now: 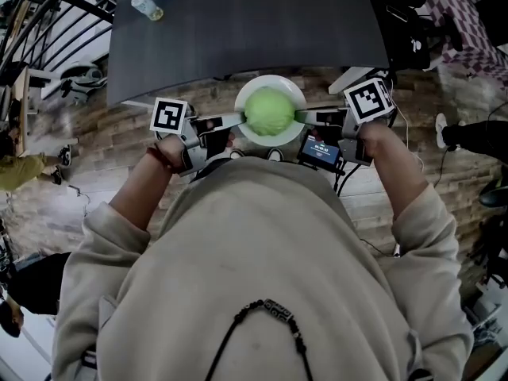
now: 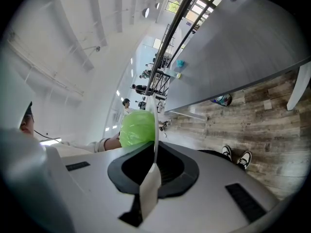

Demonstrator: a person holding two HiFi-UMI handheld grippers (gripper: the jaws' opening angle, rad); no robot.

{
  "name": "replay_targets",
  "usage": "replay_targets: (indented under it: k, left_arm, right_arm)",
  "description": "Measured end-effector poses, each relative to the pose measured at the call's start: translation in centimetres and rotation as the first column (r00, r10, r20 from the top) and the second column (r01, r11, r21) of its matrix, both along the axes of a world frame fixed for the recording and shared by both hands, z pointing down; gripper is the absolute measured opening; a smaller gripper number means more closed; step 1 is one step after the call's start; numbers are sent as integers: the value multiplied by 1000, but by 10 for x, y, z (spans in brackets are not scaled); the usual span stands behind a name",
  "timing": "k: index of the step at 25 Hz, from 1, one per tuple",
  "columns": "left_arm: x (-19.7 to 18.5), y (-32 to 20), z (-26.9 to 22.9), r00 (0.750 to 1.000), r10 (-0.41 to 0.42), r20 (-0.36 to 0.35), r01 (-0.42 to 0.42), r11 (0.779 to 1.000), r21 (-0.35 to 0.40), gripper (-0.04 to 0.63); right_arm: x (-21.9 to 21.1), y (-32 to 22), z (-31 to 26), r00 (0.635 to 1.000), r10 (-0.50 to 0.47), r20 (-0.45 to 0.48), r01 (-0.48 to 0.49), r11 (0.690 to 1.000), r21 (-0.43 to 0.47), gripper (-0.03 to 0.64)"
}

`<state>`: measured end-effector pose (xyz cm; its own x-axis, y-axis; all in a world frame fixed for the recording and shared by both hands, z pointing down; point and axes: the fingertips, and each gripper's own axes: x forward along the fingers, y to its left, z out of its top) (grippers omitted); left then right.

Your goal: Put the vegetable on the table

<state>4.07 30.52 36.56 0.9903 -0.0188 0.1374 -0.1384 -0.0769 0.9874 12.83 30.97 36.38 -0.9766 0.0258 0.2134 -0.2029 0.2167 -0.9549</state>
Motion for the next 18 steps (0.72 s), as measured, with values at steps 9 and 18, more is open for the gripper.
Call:
replay_targets:
  k: [9,18]
  left_arm:
    - [6,-8,-4,1000,11,-20,-11,1000,20,23]
    - [10,-41,2,997,73,-30,-73,997,2,23]
  right_arm:
    - [8,-6,-6,999,36,-25,-36,999,14,29]
    - [11,-29,2,989,133,-58,-135,991,-27,29]
